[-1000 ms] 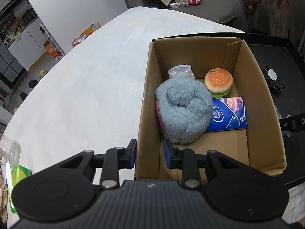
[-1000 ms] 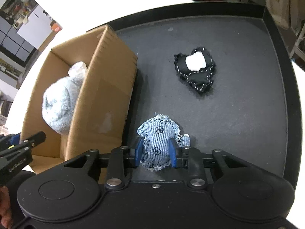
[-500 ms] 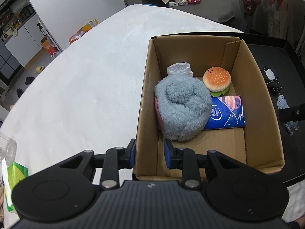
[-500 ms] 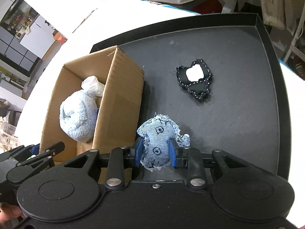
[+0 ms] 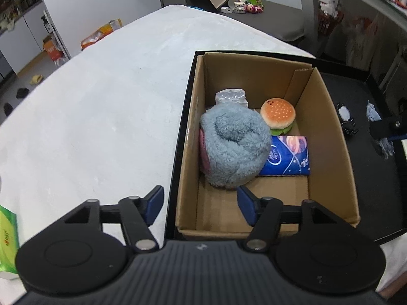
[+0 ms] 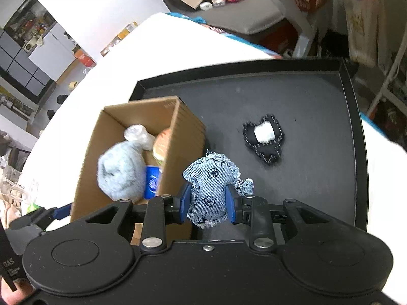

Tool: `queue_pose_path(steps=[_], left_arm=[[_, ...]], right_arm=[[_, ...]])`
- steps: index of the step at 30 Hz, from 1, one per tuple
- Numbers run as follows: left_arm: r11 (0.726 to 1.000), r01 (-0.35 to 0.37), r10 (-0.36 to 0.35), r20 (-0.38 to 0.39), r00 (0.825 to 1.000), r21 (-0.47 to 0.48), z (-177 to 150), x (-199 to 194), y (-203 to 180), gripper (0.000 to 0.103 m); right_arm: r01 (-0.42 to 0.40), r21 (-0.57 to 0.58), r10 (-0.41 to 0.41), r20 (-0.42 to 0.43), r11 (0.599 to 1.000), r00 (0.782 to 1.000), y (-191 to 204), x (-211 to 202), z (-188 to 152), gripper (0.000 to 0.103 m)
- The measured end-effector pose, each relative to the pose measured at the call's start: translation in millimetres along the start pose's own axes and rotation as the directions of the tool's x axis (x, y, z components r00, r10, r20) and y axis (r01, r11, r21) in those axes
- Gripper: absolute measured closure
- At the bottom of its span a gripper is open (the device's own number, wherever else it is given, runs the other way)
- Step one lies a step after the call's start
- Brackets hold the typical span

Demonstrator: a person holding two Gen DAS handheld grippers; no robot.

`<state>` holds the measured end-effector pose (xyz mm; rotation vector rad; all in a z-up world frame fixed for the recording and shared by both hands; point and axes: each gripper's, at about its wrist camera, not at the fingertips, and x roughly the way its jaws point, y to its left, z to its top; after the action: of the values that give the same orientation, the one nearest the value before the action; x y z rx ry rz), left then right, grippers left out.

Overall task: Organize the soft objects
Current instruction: 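Lift the blue denim plush with the right gripper over the box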

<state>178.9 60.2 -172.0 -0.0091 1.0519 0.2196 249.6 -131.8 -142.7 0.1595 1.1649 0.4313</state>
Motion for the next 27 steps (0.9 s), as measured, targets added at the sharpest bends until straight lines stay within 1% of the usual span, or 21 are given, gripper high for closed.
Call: queue_pose_path(steps=[3,10,13,19,22,25,27], left_arm=[[0.999,0.027,-0.027,0.006,1.000,-0.024,-1,-3,6,0.033],[0.998,0.057,-0.056,0.025,0.998,-0.018,-6,-8,7,0.031],[0.998,0.056,-0.055,0.021,0.998,-0.029,-6,-8,10,0.031],[0.994,0.091,-0.091,0.009,0.996,-0.062,-8,-7,18,0.031],[0.993,0.092,-0.091,0.022,0.996,-0.069,-10,-9,21,0.031],[0.993,0.101,-0.100,0.025,0.995,-0.068,-12,-9,22,0.032],[0.992,0.105,-0.103,0.027,0.994,-0.071,-12,-9,23,0.035]], right_arm=[[0.001,-0.019,-0.001,0.014,1.000,1.000,10,-7,6,0.074],[0.001,-0.068,0.001,0.032,0.998,0.999,37,-17,14,0.074],[0.004,-0.088,-0.001,0.033,0.996,0.999,48,-18,15,0.074],[0.009,-0.130,-0.006,0.025,0.992,1.000,71,-18,15,0.073],[0.010,-0.145,-0.008,0.014,0.989,1.000,81,-14,14,0.073],[0.010,-0.154,-0.010,0.000,0.988,1.000,91,-10,11,0.073],[0.007,-0.159,-0.009,-0.016,0.987,1.000,97,-5,8,0.073]])
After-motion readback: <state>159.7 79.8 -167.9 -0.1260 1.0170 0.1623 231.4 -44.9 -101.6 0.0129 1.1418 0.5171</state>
